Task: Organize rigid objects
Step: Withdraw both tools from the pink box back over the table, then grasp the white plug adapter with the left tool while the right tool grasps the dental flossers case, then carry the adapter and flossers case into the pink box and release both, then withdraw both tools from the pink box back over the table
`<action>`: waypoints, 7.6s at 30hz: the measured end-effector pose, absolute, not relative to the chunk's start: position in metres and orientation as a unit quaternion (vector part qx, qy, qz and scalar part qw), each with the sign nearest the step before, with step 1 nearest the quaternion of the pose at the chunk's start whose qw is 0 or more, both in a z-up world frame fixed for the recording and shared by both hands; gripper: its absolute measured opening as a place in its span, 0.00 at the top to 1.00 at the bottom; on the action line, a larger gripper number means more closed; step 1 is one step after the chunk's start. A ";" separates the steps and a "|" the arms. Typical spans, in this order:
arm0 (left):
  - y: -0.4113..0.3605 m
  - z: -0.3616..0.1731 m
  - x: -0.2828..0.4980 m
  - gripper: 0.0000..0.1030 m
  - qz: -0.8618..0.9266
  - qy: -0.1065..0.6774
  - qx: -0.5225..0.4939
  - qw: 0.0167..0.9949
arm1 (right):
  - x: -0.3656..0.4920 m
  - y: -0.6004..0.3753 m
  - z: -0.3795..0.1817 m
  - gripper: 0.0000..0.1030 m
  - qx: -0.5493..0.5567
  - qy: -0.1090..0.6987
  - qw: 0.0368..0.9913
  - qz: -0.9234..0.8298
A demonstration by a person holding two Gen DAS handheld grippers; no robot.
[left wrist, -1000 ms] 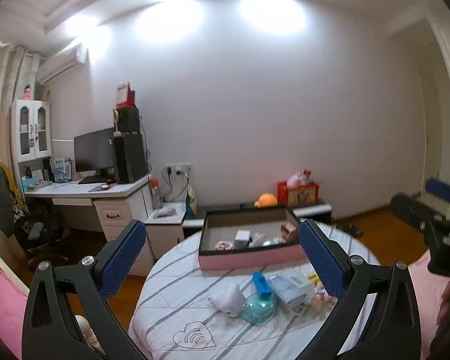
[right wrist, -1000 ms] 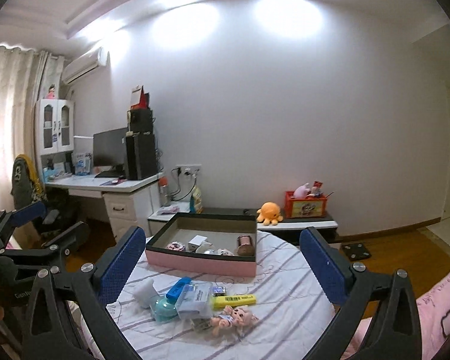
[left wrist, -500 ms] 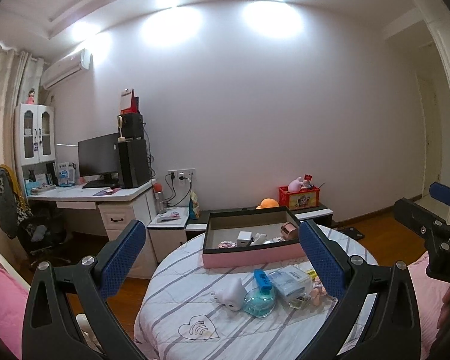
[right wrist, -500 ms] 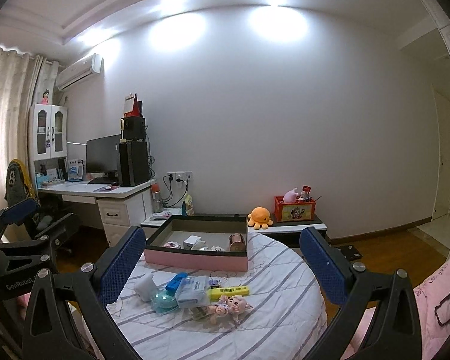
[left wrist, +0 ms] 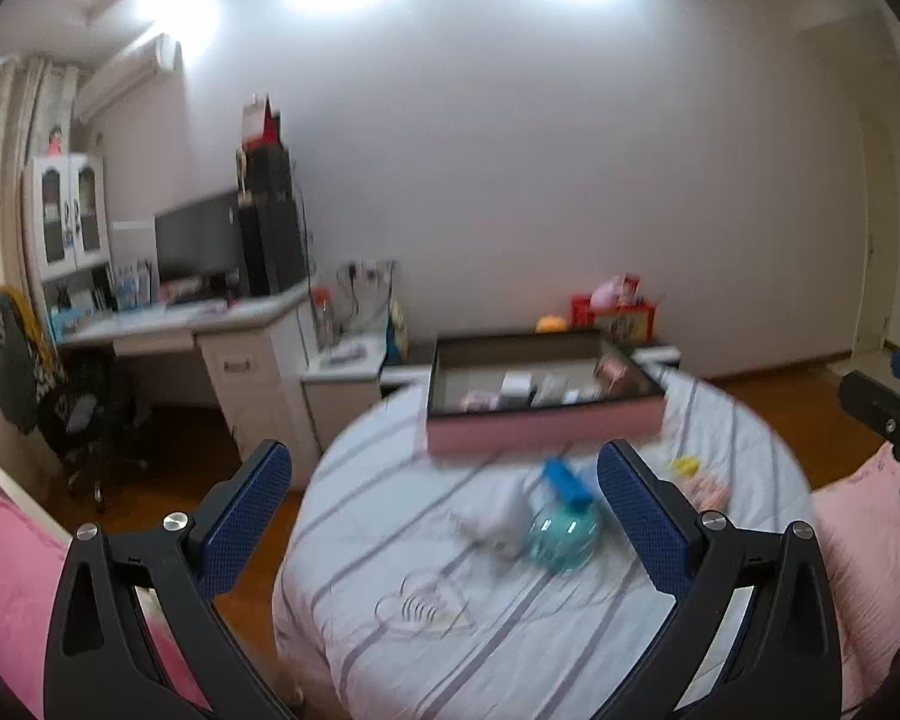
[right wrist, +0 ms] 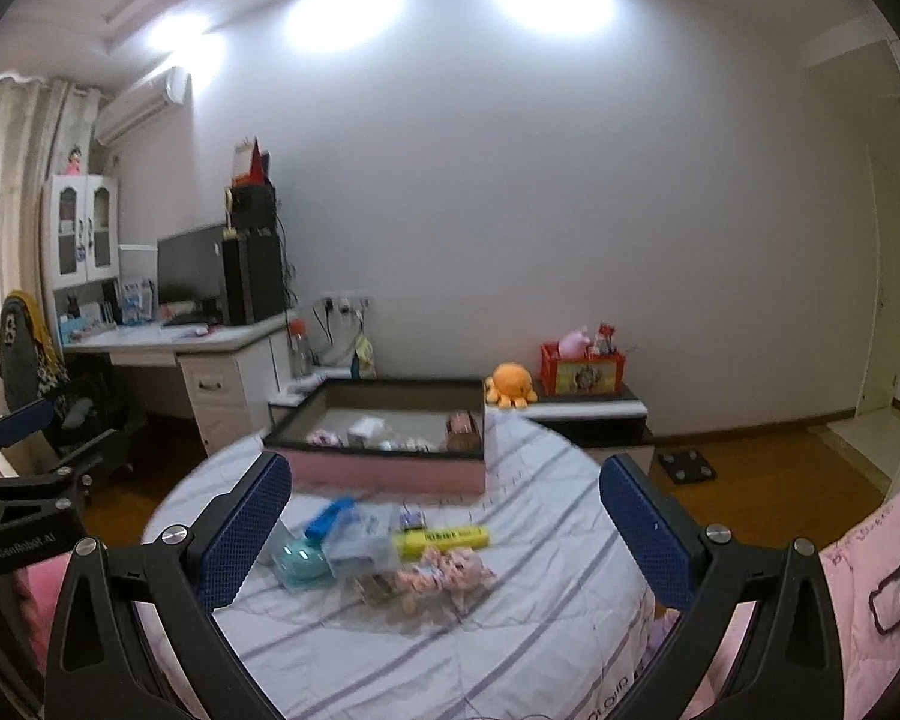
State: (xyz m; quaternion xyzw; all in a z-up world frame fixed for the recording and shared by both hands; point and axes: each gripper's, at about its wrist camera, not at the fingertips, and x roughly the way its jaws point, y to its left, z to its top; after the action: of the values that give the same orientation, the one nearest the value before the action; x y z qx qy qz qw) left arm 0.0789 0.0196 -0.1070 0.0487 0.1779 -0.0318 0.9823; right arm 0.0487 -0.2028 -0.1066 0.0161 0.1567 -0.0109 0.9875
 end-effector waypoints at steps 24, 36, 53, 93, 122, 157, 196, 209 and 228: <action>0.011 -0.218 0.215 0.00 -0.075 0.369 0.013 0.926 | 0.136 -0.224 -0.187 0.00 0.042 0.301 0.953 0.002; 0.024 -0.231 0.239 0.00 -0.093 0.381 -0.036 0.919 | 0.154 -0.221 -0.193 0.00 0.040 0.315 0.948 0.011; 0.023 -0.241 0.255 0.25 -0.076 0.409 -0.017 0.909 | 0.160 -0.212 -0.193 0.00 0.031 0.320 0.947 0.020; 0.028 -0.232 0.212 0.52 -0.122 0.379 0.000 0.917 | 0.214 -0.164 -0.210 0.40 -0.013 0.372 0.923 0.100; -0.014 -0.069 0.122 0.52 -0.109 0.162 0.038 0.980 | 0.116 -0.185 -0.084 0.40 0.034 0.151 0.984 0.089; -0.031 -0.145 0.420 0.52 -0.157 0.392 0.088 0.902 | 0.366 -0.190 -0.141 0.40 -0.017 0.343 0.934 0.102; -0.015 -0.070 0.222 0.00 -0.080 0.211 0.070 0.972 | 0.228 -0.201 -0.075 0.14 0.008 0.253 0.961 0.113; -0.013 -0.067 0.088 0.00 -0.048 0.127 0.045 0.990 | 0.096 -0.193 -0.064 0.00 -0.007 0.135 0.989 0.053; -0.013 -0.089 0.057 0.00 -0.035 0.122 0.049 0.991 | 0.040 -0.200 -0.098 0.00 0.017 0.111 0.994 0.005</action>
State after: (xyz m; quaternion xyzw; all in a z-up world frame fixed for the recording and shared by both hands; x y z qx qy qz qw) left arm 0.0570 -0.0135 -0.0891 0.0493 0.1215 -0.0348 0.9908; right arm 0.0402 -0.1995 -0.0983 0.0172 0.1109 0.0049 0.9937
